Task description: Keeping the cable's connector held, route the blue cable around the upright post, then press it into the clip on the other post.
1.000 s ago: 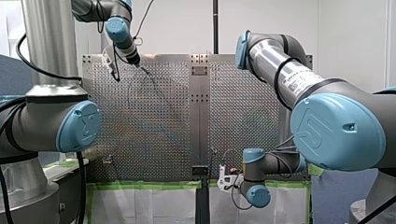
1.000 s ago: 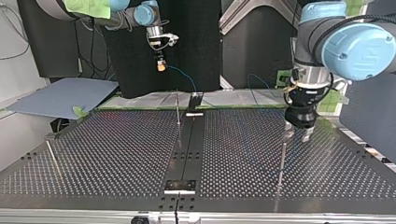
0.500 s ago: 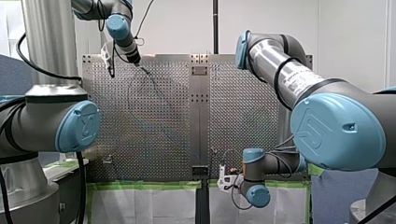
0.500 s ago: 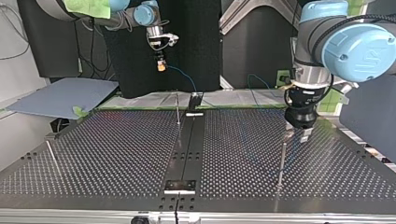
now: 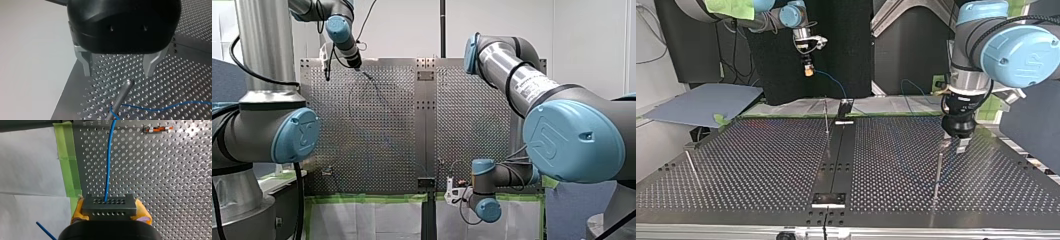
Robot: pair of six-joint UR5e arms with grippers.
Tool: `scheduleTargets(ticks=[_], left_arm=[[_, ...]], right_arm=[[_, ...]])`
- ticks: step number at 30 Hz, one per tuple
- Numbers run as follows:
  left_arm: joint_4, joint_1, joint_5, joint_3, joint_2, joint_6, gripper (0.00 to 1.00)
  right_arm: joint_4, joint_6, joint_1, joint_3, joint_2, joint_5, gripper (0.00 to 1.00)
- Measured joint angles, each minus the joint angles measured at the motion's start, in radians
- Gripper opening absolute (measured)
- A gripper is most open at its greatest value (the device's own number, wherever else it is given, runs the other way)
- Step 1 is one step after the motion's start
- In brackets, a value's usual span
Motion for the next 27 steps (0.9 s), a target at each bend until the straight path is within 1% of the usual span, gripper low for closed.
scheduleTargets(ticks=[4,7,10,14,17,27], left_arm=[[0.000,-0.001,-0.009,0.000,0.000,0.038,0.99],[0.000,-0.003,-0.012,0.000,0.000,0.051,0.99],[-0.001,-0.005,-0.018,0.000,0.000,0.055,0.99],[-0.004,-0.009,-0.046,0.000,0.000,0.058,0.99],[-0.004,-0.012,-0.056,0.000,0.000,0.058,0.99],[-0.002,-0.021,-0.062,0.000,0.000,0.061,0.99]], right_arm=[[-0.001,0.000,0.000,0.000,0.000,0.000,0.00],[-0.002,0.001,0.000,-0.001,0.000,0.000,0.00],[-0.003,0.001,0.000,-0.001,0.000,0.000,0.00],[-0.003,0.001,0.000,-0.001,0.000,0.000,0.00],[-0.003,0.001,0.000,-0.001,0.000,0.000,0.00],[-0.002,-0.001,0.000,-0.001,0.000,0.000,0.00]])
